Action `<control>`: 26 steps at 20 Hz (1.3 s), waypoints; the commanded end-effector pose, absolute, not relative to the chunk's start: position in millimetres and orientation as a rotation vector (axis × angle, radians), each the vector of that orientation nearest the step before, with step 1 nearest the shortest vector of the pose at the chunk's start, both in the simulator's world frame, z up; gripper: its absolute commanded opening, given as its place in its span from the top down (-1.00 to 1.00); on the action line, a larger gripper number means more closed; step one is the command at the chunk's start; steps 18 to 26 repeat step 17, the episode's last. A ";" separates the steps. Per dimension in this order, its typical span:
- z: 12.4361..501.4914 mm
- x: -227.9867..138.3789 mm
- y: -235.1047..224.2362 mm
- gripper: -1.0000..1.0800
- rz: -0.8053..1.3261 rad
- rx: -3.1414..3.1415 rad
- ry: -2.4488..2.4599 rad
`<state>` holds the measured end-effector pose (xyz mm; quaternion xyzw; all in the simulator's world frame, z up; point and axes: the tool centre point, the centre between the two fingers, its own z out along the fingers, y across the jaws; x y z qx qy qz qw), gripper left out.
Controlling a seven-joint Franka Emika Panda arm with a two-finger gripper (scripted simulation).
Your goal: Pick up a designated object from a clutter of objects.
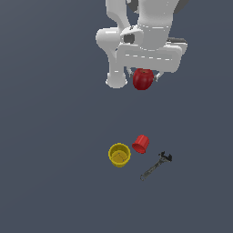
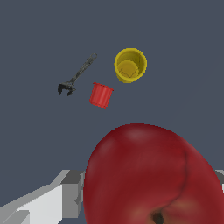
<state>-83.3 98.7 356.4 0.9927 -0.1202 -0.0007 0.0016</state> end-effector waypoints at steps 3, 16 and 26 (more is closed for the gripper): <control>383.9 -79.2 126.7 1.00 -0.001 3.118 -0.379; 411.7 -72.1 155.6 1.00 0.000 3.119 -0.380; 411.7 -72.0 155.6 1.00 0.000 3.119 -0.380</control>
